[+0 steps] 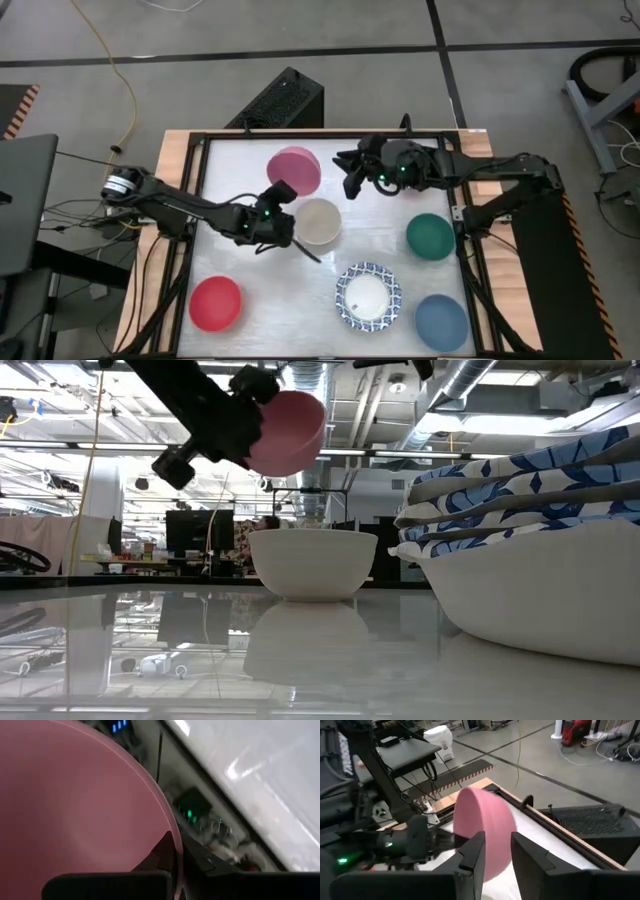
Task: Nest bowls inside each other
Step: Stack the pink bowl on top of the white patterned bowl
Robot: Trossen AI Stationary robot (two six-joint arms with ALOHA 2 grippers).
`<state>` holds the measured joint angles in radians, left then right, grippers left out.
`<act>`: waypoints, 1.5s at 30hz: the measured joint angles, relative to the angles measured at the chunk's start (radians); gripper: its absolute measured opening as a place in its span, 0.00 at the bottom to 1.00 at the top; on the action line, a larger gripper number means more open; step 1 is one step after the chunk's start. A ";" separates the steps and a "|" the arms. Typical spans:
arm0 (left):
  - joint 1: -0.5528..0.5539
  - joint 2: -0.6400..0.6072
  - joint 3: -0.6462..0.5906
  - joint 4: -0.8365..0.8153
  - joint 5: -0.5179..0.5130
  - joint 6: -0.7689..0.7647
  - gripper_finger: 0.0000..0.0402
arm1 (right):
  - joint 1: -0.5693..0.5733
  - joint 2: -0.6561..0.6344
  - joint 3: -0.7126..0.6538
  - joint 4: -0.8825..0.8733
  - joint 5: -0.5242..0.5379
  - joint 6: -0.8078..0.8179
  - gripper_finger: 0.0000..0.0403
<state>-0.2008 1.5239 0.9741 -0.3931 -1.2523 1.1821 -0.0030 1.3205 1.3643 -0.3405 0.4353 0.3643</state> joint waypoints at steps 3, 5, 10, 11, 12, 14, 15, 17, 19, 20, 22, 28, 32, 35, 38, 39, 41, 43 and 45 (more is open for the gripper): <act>0.021 0.015 0.000 0.003 -0.044 0.001 0.00 | 0.001 0.001 0.000 -0.004 0.008 -0.008 0.27; 0.034 0.017 0.000 0.002 -0.061 0.011 0.00 | 0.001 0.005 0.000 -0.001 0.009 -0.011 0.28; 0.073 0.017 0.000 0.041 -0.072 0.067 0.00 | -0.009 0.019 0.000 0.035 0.016 -0.073 0.35; 0.079 0.017 0.000 0.054 -0.068 0.082 0.00 | -0.014 0.021 0.000 0.048 0.016 -0.082 0.37; 0.085 0.017 0.000 0.061 -0.060 0.095 0.00 | -0.020 0.023 0.000 0.054 0.021 -0.083 0.40; 0.095 0.017 0.000 0.080 -0.043 0.117 0.00 | -0.034 0.041 0.001 0.081 0.041 -0.085 0.45; 0.100 0.017 0.000 0.096 -0.036 0.126 0.00 | -0.041 0.045 0.002 0.089 0.047 -0.087 0.47; 0.107 0.017 0.000 0.136 -0.028 0.148 0.00 | -0.053 0.069 0.002 0.112 0.049 -0.109 0.52; 0.111 0.017 0.000 0.171 -0.021 0.169 0.00 | -0.066 0.092 0.002 0.140 0.049 -0.133 0.56; 0.111 0.017 0.000 0.183 -0.016 0.171 0.00 | -0.069 0.106 0.002 0.154 0.049 -0.142 0.57; 0.112 0.017 0.001 0.188 0.000 0.182 0.00 | -0.073 0.136 0.017 0.163 0.049 -0.159 0.59; 0.111 0.016 0.001 0.186 0.010 0.195 0.00 | -0.072 0.233 0.105 0.139 0.048 -0.207 0.59; 0.112 0.016 0.001 0.184 0.005 0.205 0.00 | -0.077 0.288 0.176 0.040 0.080 -0.216 0.59; 0.112 0.016 0.001 0.184 0.007 0.206 0.00 | -0.081 0.322 0.213 -0.019 0.090 -0.217 0.59; 0.112 0.016 0.001 0.182 0.009 0.211 0.00 | -0.091 0.344 0.237 -0.049 0.092 -0.216 0.57; 0.112 0.016 0.001 0.182 0.009 0.212 0.00 | -0.092 0.349 0.241 -0.055 0.093 -0.215 0.57; 0.112 0.016 0.001 0.181 0.011 0.212 0.00 | -0.096 0.350 0.241 -0.069 0.094 -0.210 0.55; 0.112 0.016 0.001 0.180 0.010 0.213 0.00 | -0.101 0.351 0.241 -0.073 0.093 -0.190 0.53; 0.112 0.016 0.001 0.185 0.010 0.213 0.00 | -0.107 0.347 0.241 -0.082 0.093 -0.182 0.50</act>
<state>-0.0891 1.5402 0.9752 -0.2081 -1.2425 1.3954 -0.1095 1.6675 1.6054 -0.4227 0.5280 0.1821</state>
